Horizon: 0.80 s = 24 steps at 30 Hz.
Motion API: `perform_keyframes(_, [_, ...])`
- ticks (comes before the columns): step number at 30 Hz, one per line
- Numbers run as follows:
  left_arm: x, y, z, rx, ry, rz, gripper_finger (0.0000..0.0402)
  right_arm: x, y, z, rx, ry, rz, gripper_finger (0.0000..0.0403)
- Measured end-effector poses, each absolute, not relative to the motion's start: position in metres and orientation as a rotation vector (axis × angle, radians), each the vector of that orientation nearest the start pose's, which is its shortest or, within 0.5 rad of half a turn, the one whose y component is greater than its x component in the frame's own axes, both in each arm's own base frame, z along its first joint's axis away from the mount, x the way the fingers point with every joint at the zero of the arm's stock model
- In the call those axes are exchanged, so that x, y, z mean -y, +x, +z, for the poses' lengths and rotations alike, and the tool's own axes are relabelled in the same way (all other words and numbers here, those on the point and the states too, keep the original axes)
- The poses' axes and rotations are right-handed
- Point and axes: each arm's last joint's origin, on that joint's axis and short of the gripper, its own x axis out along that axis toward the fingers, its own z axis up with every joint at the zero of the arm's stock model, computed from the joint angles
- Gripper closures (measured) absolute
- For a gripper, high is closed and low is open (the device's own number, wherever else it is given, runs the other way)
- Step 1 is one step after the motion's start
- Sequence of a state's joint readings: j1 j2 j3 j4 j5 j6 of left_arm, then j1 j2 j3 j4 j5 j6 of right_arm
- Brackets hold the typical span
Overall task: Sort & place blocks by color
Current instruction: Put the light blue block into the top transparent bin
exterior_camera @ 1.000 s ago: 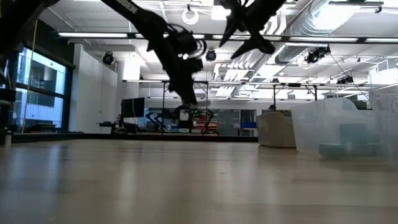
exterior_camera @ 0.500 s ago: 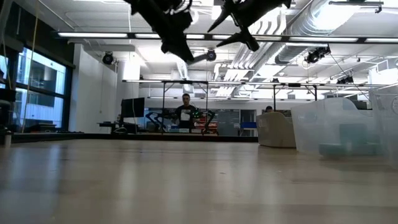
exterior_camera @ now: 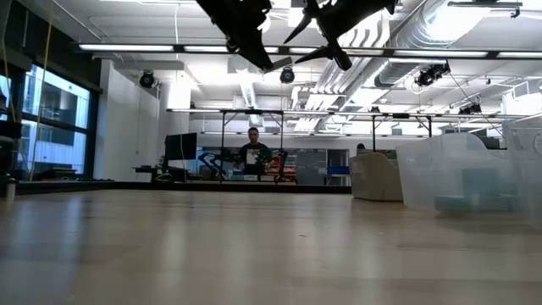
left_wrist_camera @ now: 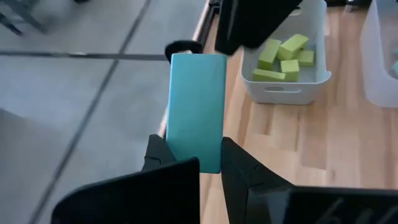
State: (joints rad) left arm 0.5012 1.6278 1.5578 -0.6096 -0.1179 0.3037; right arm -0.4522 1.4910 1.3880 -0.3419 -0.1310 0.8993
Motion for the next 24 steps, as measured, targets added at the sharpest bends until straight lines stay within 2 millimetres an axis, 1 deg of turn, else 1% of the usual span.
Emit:
perform_keyframes(7, [-0.162,0.321,0.351,-0.746,0.196,0.475,0.0401,0.143,0.303,0.358,-0.273,0.998,-0.512,0.0198])
perform_keyframes(12, [-0.153,0.329,0.355,-0.694,0.225,0.475,0.0401,0.143,0.302,0.357,-0.285,0.999,-0.516,0.0198])
perform_keyframes(16, [-0.149,0.331,0.356,-0.691,0.242,0.479,0.0401,0.143,0.302,0.357,-0.291,0.994,-0.515,0.0206])
perform_keyframes(18, [-0.149,0.331,0.356,-0.692,0.244,0.481,0.0401,0.143,0.302,0.357,-0.295,0.990,-0.507,0.0225])
perform_keyframes(20, [-0.148,0.332,0.356,-0.692,0.245,0.481,0.0401,0.142,0.303,0.357,-0.300,0.985,-0.495,0.0256])
perform_keyframes(24, [-0.148,0.332,0.355,-0.696,0.246,0.485,0.0401,0.142,0.303,0.358,-0.304,0.957,-0.455,0.0342])
